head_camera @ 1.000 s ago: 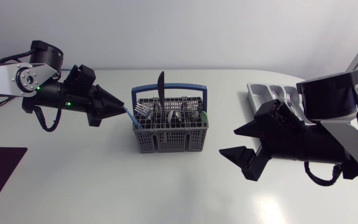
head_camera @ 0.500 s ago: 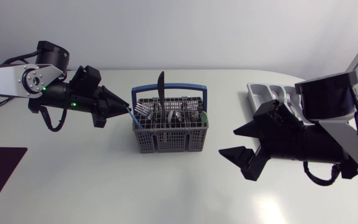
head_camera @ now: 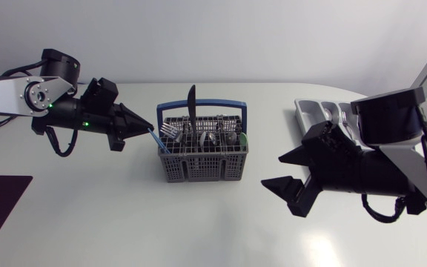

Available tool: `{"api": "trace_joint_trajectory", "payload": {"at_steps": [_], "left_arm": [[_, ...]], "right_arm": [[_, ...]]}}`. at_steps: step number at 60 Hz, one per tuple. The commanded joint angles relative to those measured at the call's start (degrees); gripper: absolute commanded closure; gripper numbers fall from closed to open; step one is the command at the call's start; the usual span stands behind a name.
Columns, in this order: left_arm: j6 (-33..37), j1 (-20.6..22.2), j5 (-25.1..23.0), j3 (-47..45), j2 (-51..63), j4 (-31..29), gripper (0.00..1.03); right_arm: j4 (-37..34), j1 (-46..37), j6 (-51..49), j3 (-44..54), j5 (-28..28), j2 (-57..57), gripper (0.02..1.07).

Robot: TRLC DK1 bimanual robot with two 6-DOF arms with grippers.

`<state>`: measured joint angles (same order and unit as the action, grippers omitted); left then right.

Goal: Unload the cutlery basket into the drawer organizer.

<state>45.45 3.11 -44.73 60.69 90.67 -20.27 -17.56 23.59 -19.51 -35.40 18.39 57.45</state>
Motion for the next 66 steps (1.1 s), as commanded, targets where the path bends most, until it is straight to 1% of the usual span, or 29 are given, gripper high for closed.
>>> {"api": "trace_joint_trajectory", "payload": {"at_steps": [1,9,18,22,26,32,34,37,45,52,66], "left_arm": [[-0.54,-0.48,-0.36,-1.36,-2.08,-0.29,0.85],[-0.98,-0.48,-0.27,-0.83,-3.13,-1.09,0.85],[0.25,-0.83,-0.18,-2.15,-2.78,-1.17,0.84],[0.60,-0.83,0.17,-2.85,-2.78,-1.26,0.79],[0.78,-0.83,0.26,-3.12,-2.69,-1.26,0.72],[0.87,-0.57,0.35,-3.38,-2.61,-1.26,0.70],[0.87,-0.30,0.43,-3.38,-2.26,-1.26,0.67],[0.87,0.05,0.61,-3.29,-1.99,-1.26,0.64],[0.78,0.31,0.61,-2.68,-0.94,-1.17,0.66],[0.69,0.66,0.61,-2.24,-0.32,-1.09,0.80],[1.66,0.49,0.61,-2.33,0.56,-0.91,0.83]], "right_arm": [[0.69,0.40,0.96,1.30,0.24,0.29,0.15],[0.69,0.58,1.05,1.38,0.15,0.29,0.15],[0.77,0.49,0.96,1.82,0.06,0.12,0.15],[0.69,0.49,0.87,1.82,0.06,0.03,0.15],[0.77,0.49,0.87,1.82,0.06,0.12,0.15],[0.77,0.49,0.96,1.56,0.15,0.12,0.15],[0.77,0.58,0.96,1.56,0.15,0.21,0.15],[0.77,0.58,1.05,1.56,0.15,0.29,0.15],[0.77,0.66,1.05,1.91,0.15,0.21,0.15],[0.77,0.66,1.05,2.09,0.15,0.12,0.15],[0.77,0.66,0.96,2.35,0.15,0.03,0.15]]}}
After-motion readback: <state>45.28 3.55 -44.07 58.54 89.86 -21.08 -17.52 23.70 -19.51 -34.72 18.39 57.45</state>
